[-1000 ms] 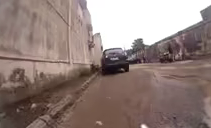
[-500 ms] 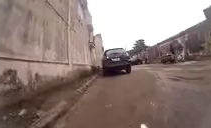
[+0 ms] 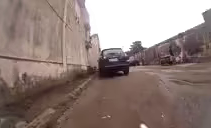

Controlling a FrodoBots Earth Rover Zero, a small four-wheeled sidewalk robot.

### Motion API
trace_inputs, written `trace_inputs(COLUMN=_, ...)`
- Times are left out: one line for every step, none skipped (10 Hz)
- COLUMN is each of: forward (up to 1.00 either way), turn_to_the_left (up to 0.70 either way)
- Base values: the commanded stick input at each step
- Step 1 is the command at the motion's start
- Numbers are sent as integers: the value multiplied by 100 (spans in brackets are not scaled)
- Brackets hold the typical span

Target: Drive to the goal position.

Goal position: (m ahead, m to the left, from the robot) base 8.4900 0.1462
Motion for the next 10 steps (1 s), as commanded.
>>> trace_inputs(forward=70, turn_to_the_left=-35)
trace_inputs(forward=70, turn_to_the_left=-35)
trace_inputs(forward=70, turn_to_the_left=-35)
trace_inputs(forward=70, turn_to_the_left=-35)
trace_inputs(forward=70, turn_to_the_left=-35)
trace_inputs(forward=70, turn_to_the_left=-29)
trace_inputs(forward=70, turn_to_the_left=-15)
trace_inputs(forward=70, turn_to_the_left=0)
trace_inputs(forward=70, turn_to_the_left=0)
trace_inputs(forward=70, turn_to_the_left=0)
